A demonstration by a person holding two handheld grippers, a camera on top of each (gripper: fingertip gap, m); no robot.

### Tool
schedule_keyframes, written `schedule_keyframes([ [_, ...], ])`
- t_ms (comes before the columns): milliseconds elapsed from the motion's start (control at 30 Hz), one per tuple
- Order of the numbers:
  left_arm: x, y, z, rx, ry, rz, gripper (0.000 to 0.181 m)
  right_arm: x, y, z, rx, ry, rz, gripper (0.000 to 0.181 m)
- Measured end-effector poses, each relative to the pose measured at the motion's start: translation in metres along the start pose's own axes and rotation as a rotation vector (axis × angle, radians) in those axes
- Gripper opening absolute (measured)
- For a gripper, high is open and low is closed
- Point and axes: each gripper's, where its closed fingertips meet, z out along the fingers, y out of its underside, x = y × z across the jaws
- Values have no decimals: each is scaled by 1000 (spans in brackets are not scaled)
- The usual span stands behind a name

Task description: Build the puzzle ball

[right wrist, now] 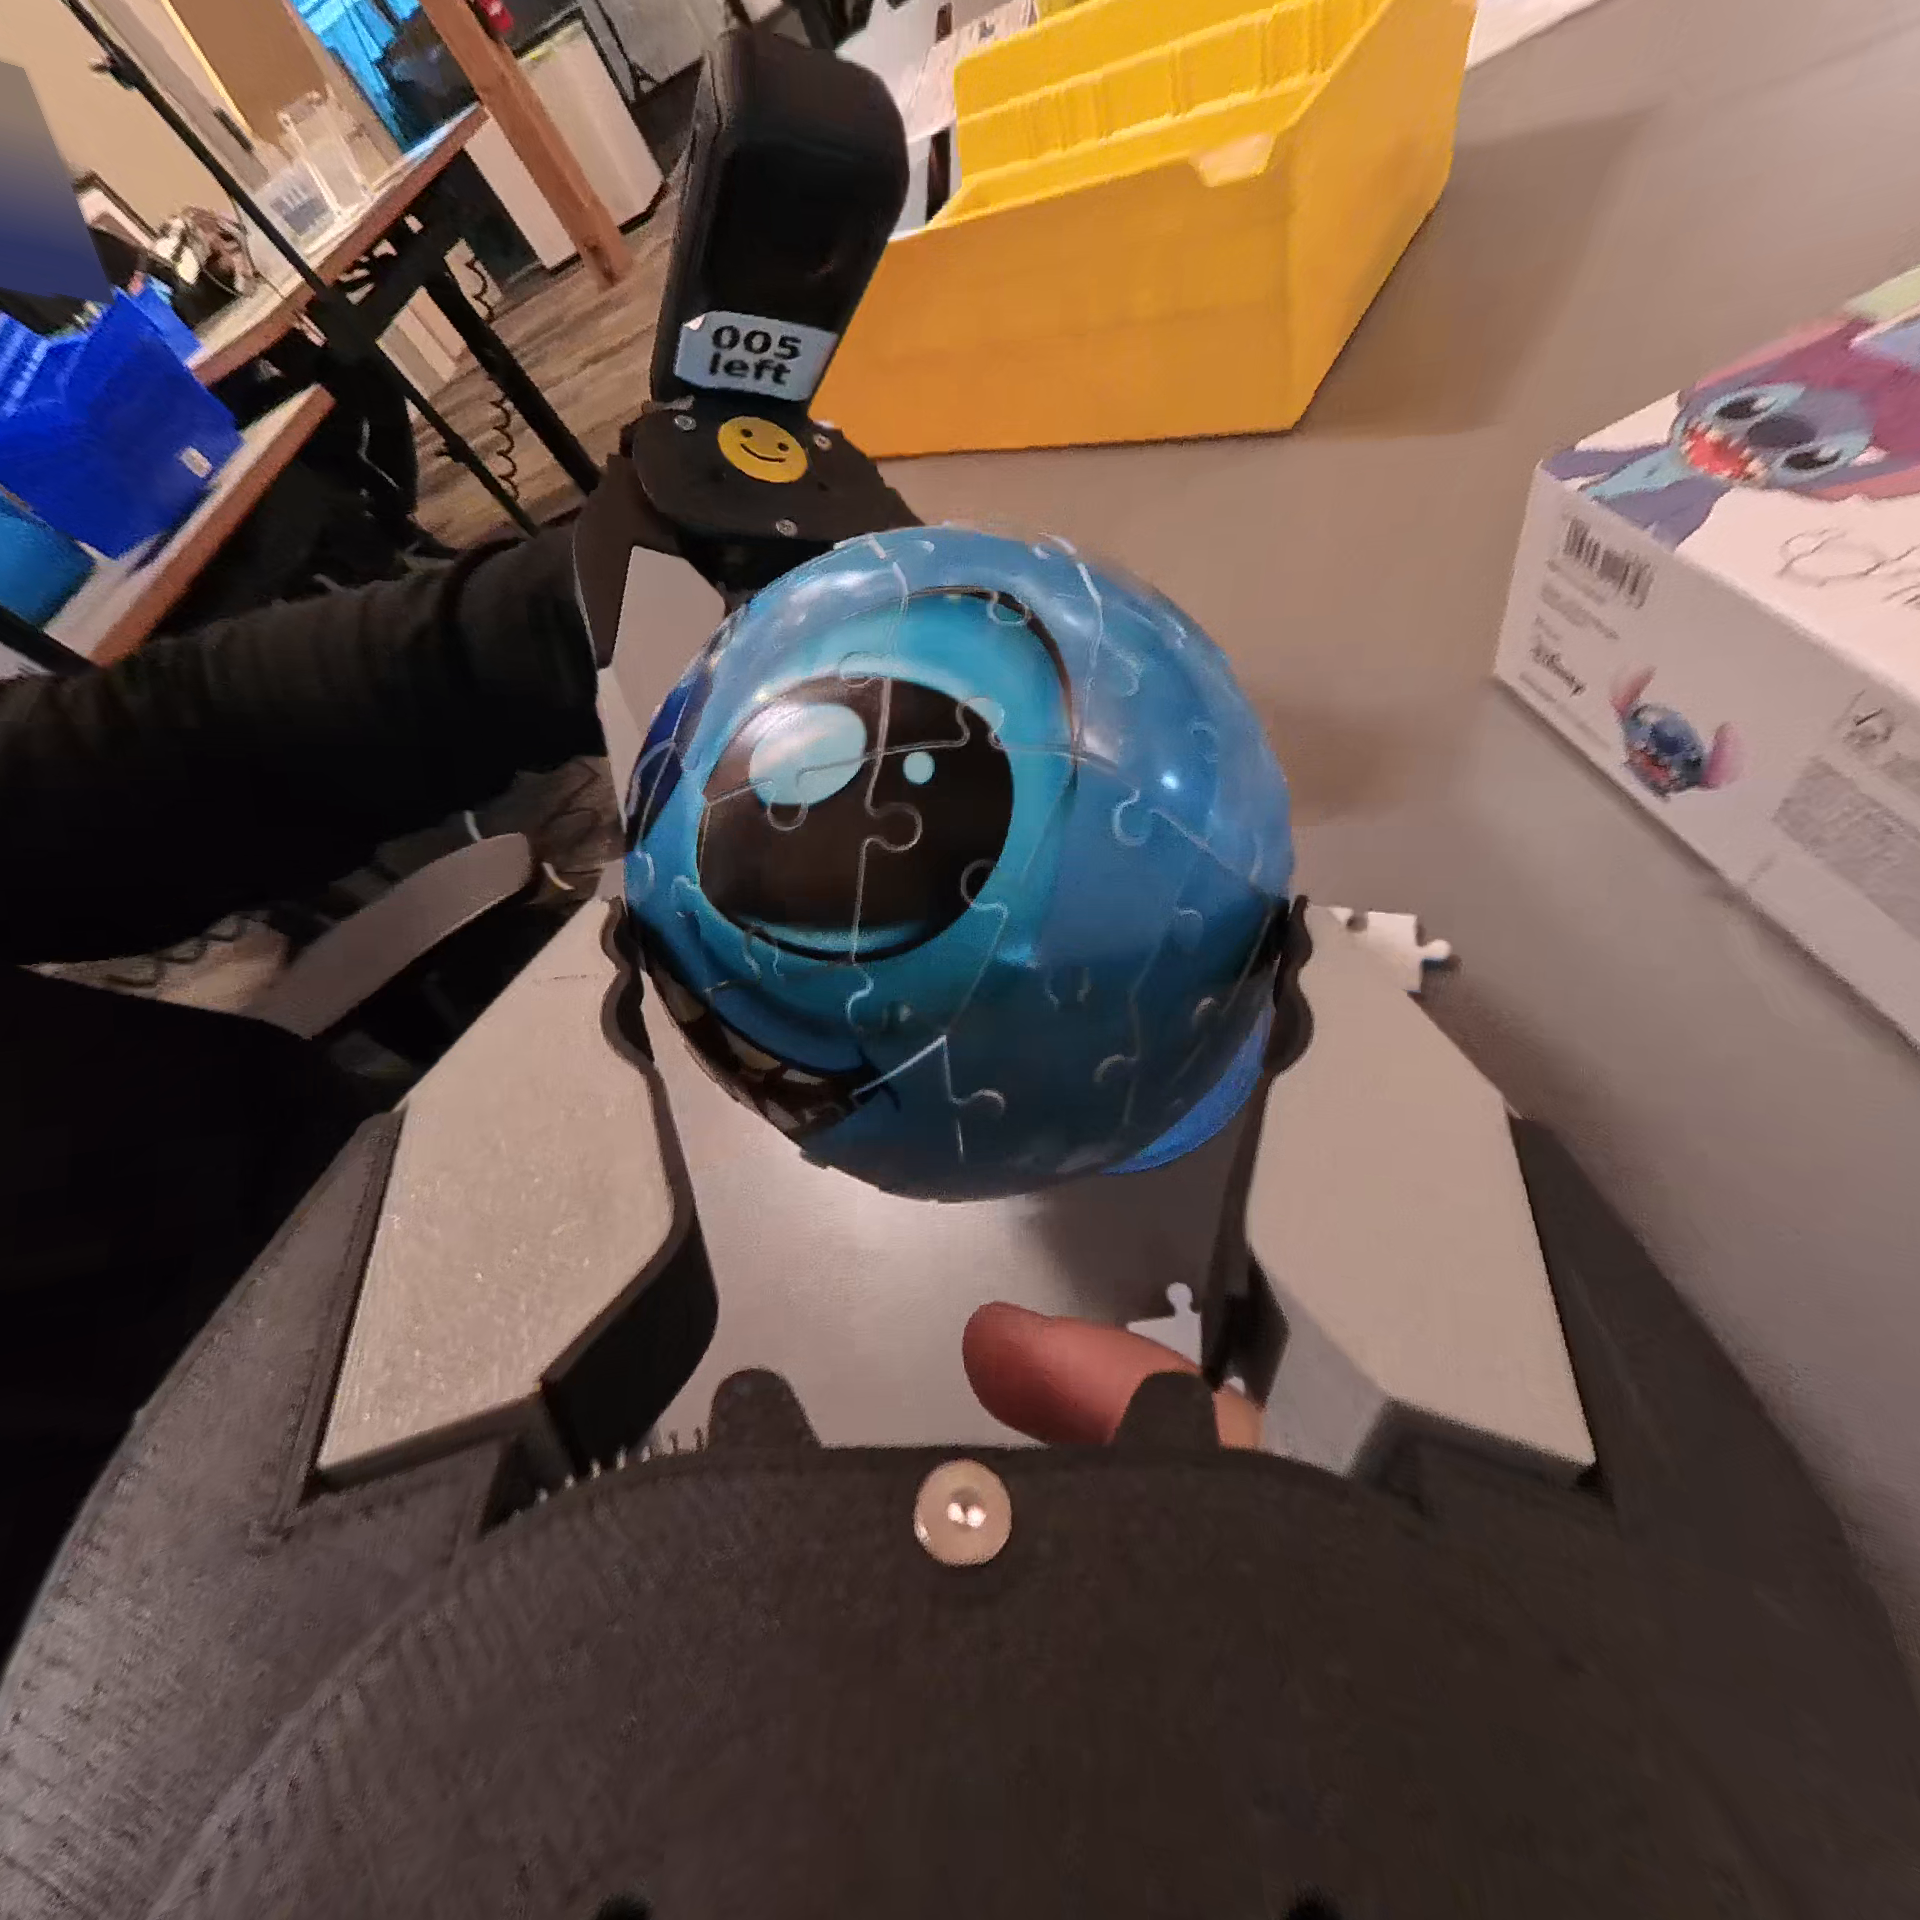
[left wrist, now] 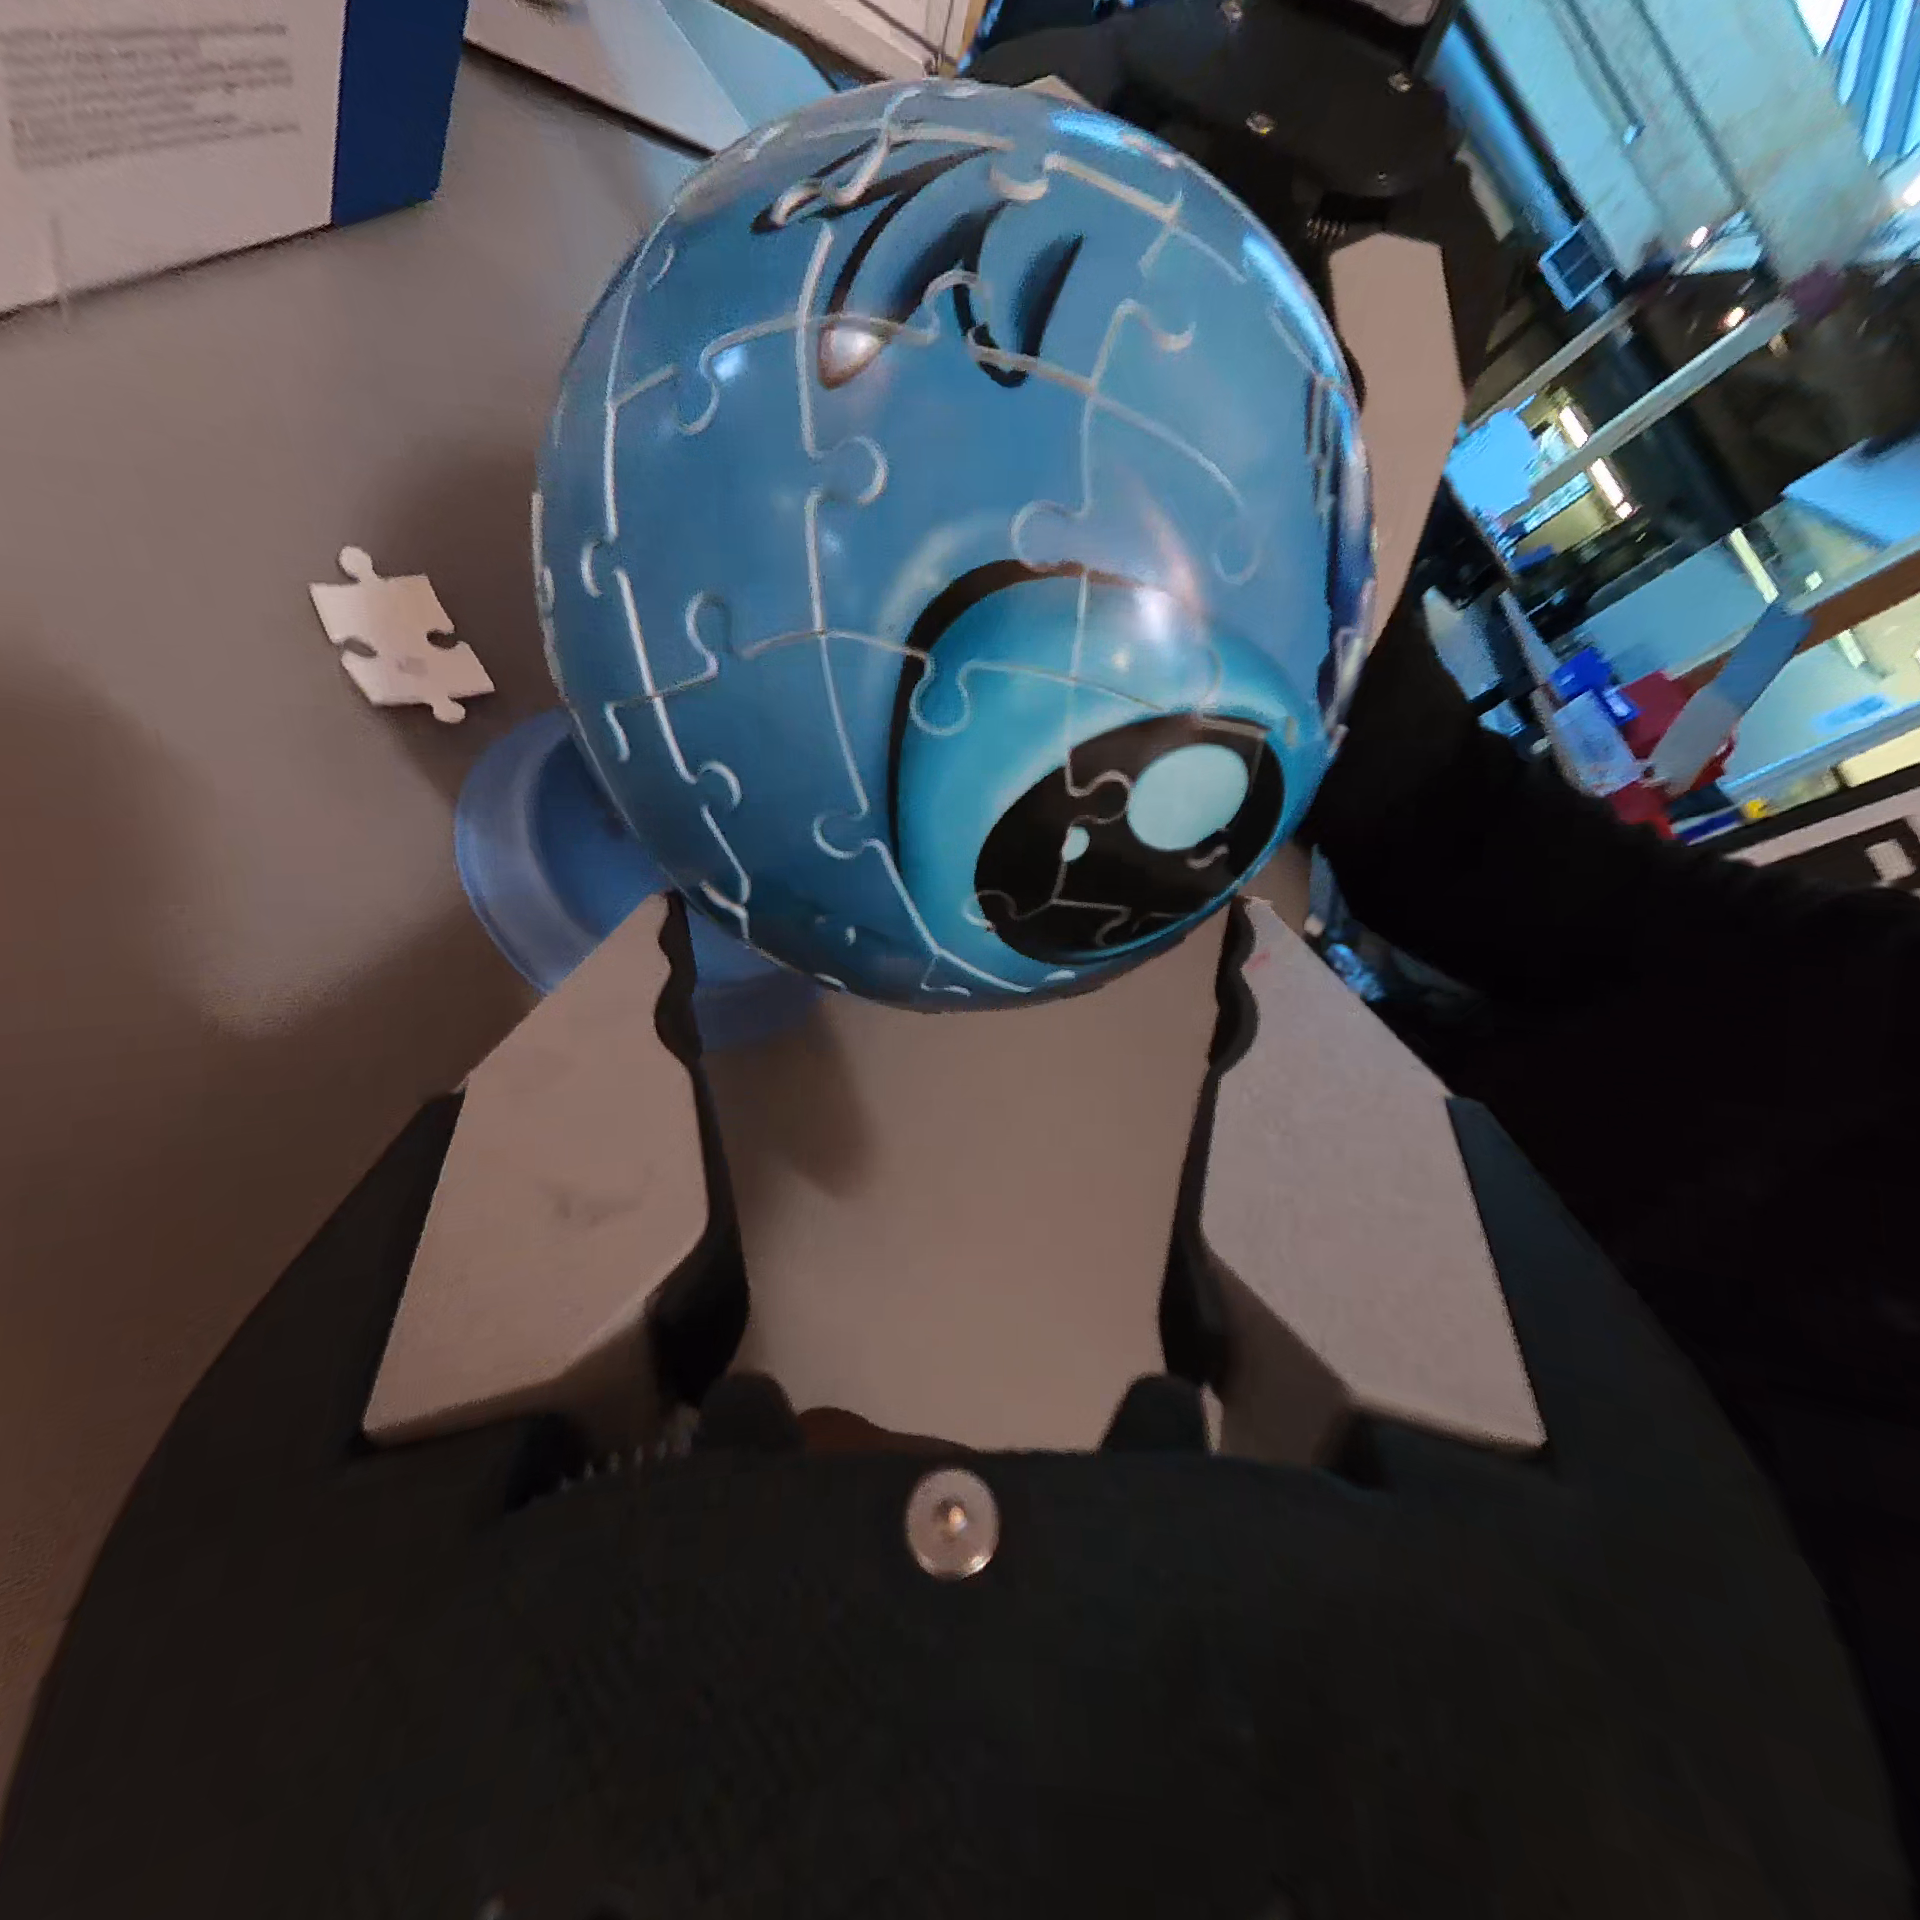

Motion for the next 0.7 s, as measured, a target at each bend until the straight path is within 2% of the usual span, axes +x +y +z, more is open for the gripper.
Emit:
schedule_keyframes([
  [167,1,9,-10,32,-4,-40,98,-5,0,13,-61,-36,30,119],
  [333,9,31,-27,13,-17,-117,98,-21,-3,37,-119,-95,42,119],
  [500,10,56,-46,-31,-102,-143,99,-35,5,65,-183,-151,41,120],
  [700,4,70,-56,-34,-169,-133,98,-38,12,84,-211,-164,52,122],
])
